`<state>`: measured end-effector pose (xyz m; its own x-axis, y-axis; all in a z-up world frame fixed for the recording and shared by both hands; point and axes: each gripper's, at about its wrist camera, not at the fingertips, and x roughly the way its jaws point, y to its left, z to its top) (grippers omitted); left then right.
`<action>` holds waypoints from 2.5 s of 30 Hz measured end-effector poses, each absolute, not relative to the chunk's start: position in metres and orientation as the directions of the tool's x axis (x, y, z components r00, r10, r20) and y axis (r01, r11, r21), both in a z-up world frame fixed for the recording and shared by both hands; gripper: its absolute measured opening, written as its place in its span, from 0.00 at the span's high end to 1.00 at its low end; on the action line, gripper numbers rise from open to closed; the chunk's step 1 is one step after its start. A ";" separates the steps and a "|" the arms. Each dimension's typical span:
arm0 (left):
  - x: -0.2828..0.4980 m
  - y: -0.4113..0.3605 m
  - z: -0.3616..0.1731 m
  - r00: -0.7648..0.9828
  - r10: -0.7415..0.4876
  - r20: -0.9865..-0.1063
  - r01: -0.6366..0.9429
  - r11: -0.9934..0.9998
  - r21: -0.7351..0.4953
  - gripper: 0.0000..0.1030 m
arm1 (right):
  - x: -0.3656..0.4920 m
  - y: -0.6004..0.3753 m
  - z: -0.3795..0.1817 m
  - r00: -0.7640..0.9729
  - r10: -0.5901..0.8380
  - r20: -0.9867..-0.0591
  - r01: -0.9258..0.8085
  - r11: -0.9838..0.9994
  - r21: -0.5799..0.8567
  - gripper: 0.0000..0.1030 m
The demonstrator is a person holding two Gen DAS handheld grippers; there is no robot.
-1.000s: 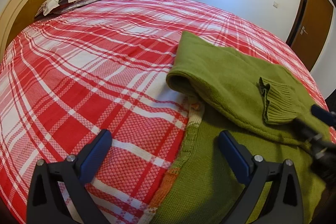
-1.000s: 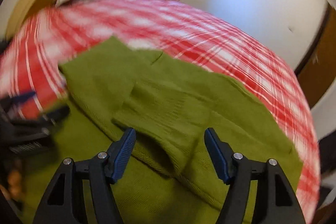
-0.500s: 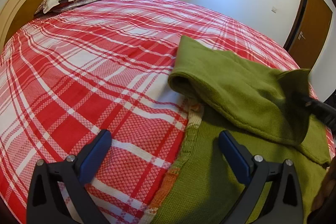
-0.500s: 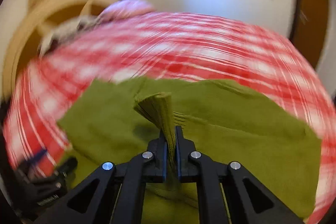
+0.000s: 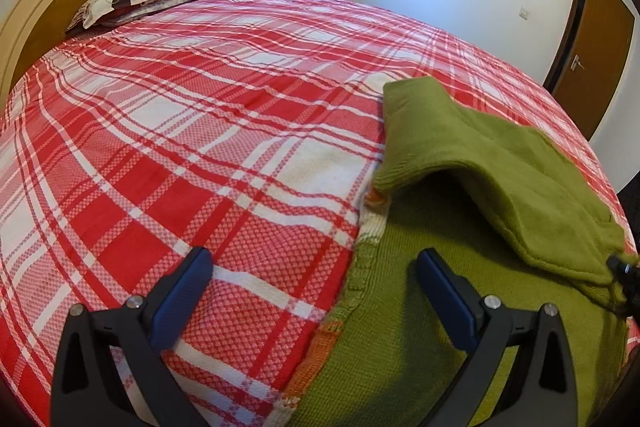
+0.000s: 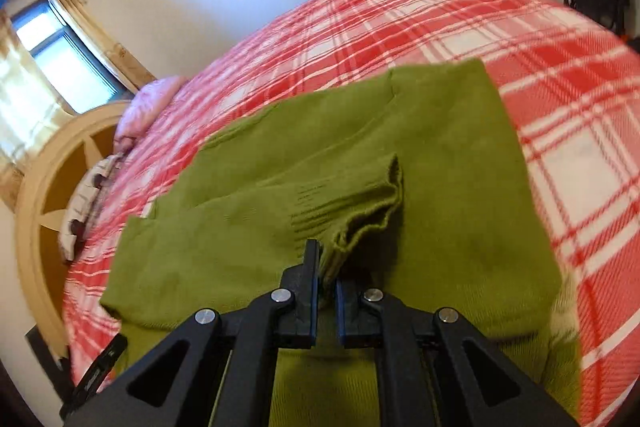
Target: Fold small clothes
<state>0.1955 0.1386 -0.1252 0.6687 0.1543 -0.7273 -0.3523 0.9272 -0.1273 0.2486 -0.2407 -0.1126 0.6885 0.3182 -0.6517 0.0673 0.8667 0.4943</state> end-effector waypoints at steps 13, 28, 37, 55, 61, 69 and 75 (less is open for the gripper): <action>0.242 0.138 -0.112 0.546 0.265 -0.795 -0.418 0.908 0.016 0.00 | 0.216 -0.303 -0.074 0.738 0.341 -0.582 0.115 0.787 0.606 0.76; 0.248 0.152 -0.123 0.573 0.224 -0.789 -0.440 0.896 -0.065 0.00 | 0.274 -0.210 -0.095 0.646 0.130 -0.752 -0.058 0.991 0.122 0.87; 0.245 0.152 -0.122 0.582 0.211 -0.785 -0.441 0.893 -0.087 0.00 | 0.262 -0.228 -0.081 0.702 -0.023 -0.712 0.007 1.000 -0.026 0.91; 0.209 0.143 -0.089 0.631 0.303 -0.714 -0.407 0.913 0.028 0.00 | 0.212 -0.253 -0.046 0.778 0.019 -0.627 0.036 0.997 0.075 0.82; 0.247 0.107 -0.071 0.691 0.279 -0.667 -0.290 0.952 0.098 0.00 | 0.243 -0.210 -0.088 0.674 0.060 -0.737 -0.050 0.998 0.035 0.82; 0.277 0.095 -0.117 0.607 0.282 -0.743 -0.265 0.953 0.145 0.00 | 0.244 -0.213 -0.100 0.675 0.087 -0.732 -0.053 0.996 0.069 0.80; 0.273 0.095 -0.118 0.610 0.276 -0.743 -0.264 0.955 0.138 0.00 | 0.242 -0.210 -0.098 0.687 0.068 -0.724 -0.050 0.998 0.045 0.80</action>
<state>0.2727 0.0945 -0.1178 0.6102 0.2759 -0.7426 -0.2638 0.9547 0.1379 0.2421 -0.2103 -0.0984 0.6869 0.0677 -0.7236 -0.0505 0.9977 0.0455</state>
